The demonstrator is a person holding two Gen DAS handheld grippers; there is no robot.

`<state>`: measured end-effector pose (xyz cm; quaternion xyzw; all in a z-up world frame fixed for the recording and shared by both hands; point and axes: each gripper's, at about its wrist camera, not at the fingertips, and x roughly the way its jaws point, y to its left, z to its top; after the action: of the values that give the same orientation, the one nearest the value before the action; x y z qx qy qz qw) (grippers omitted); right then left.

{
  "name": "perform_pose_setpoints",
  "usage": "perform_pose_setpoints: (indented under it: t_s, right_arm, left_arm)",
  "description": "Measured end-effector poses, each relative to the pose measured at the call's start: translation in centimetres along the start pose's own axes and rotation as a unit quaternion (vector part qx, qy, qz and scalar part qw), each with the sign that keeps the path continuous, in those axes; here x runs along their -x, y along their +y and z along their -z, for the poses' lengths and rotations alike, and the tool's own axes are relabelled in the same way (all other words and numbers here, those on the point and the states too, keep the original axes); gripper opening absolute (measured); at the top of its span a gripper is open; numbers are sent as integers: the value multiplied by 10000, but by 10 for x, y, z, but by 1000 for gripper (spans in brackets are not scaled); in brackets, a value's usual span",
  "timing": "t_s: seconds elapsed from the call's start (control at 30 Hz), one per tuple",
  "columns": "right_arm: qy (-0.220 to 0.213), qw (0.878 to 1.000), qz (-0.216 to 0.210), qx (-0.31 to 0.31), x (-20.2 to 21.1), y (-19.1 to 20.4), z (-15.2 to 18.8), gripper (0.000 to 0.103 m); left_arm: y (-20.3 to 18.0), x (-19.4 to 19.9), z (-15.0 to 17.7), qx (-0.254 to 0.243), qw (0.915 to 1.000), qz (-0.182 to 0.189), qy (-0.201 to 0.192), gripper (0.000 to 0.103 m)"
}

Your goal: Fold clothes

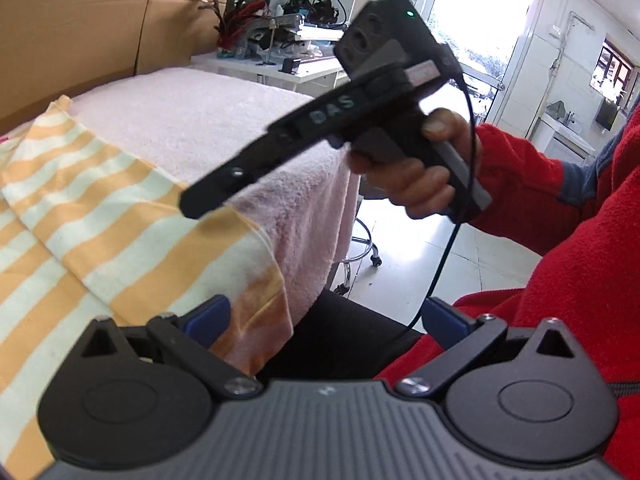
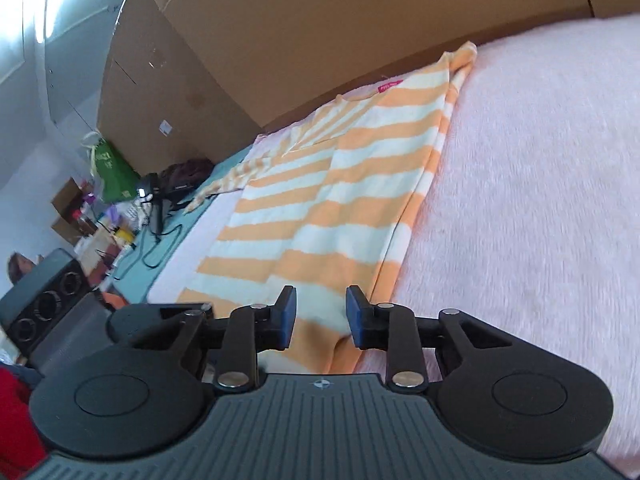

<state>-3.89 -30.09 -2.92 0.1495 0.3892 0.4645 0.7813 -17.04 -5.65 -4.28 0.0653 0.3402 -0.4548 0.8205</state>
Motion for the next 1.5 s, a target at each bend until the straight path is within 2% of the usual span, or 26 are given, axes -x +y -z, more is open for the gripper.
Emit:
perform_pose_setpoints:
  t_s: [0.07, 0.1, 0.17, 0.23, 0.3, 0.4, 0.47, 0.53, 0.57, 0.6, 0.67, 0.73, 0.77, 0.8, 0.87, 0.93, 1.03, 1.1, 1.17, 1.23, 1.27, 1.37, 1.4, 1.5]
  right_arm:
    - [-133, 9999, -66, -81, 15, 1, 14, 39]
    - [-199, 9998, 45, -45, 19, 3, 21, 34]
    - [-220, 9995, 187, 82, 28, 8, 31, 34]
    - [-87, 9993, 330, 156, 34, 14, 33, 35]
    - [-274, 9973, 499, 460, 41, 25, 34, 36]
    - [-682, 9965, 32, 486, 33, 32, 33, 36]
    - [-712, 9968, -132, 329, 18, 32, 35, 35]
    - [-677, 9973, -17, 292, 6, 25, 42, 29]
    - [-676, 9973, 37, 293, 3, 21, 45, 16]
    - [-649, 9976, 28, 256, 6, 17, 46, 10]
    - [-596, 9981, 11, 183, 12, 11, 49, 9]
    - [-481, 9987, 43, 168, 16, 11, 49, 12]
    - [-549, 9980, 23, 303, 16, 16, 48, 18]
    - [-618, 9971, 3, 437, 16, 22, 48, 19]
    - [-702, 9961, 18, 532, 12, 29, 46, 25]
    - [-652, 9970, 137, 396, 5, 25, 45, 24]
    - [-442, 9988, 121, 174, 8, 18, 43, 22]
    - [-390, 9986, 179, 308, 12, 23, 39, 25]
    - [-575, 9974, 101, 414, 14, 28, 30, 28]
    - [-852, 9953, -16, 457, 11, 33, 17, 45]
    - [-842, 9958, 48, 343, 3, 32, 10, 56]
    - [-595, 9978, 259, 95, -20, 18, 2, 53]
    - [-557, 9980, 292, -12, -22, 12, 3, 41]
    - [-474, 9978, 364, -298, -8, 2, -2, 32]
  left_arm:
    - [-4, 5, -3, -113, 9997, -124, -156, 102]
    - [-2, 3, -4, -79, 9996, -194, -196, 102]
    - [4, -2, -5, 67, 9994, -287, -197, 102]
    - [6, -2, 0, 132, 9990, -277, -328, 102]
    - [4, -3, 2, 153, 9992, -158, -340, 102]
    - [1, -7, 7, 290, 9990, 241, -245, 102]
    - [-1, -14, 11, 361, 9991, 194, -137, 102]
    - [0, -14, 15, 482, 9987, 126, -102, 102]
    - [1, -13, 17, 540, 9984, 84, -113, 102]
    - [0, -8, 19, 520, 9986, 3, -139, 102]
    - [-2, 3, 20, 462, 9985, -125, -260, 102]
    - [-2, 14, 20, 426, 9980, -214, -417, 102]
    - [-2, 13, 19, 401, 9978, -259, -450, 102]
    - [-1, 12, 18, 375, 9977, -305, -480, 102]
    - [6, 1, 15, 455, 9979, -223, -415, 102]
    - [8, -10, 17, 502, 9982, -172, -281, 102]
    - [2, -11, 26, 294, 9989, -273, -223, 102]
    - [3, -3, 28, 399, 9984, -254, -308, 102]
    - [4, 4, 30, 511, 9976, -234, -397, 102]
    - [6, 15, 28, 568, 9957, -325, -649, 102]
    - [7, 20, 27, 595, 9945, -373, -777, 102]
    - [13, 29, 31, 725, 9914, -609, -900, 102]
    - [15, 32, 33, 769, 9902, -688, -938, 102]
    - [21, 41, 38, 900, 9860, -925, -1054, 102]
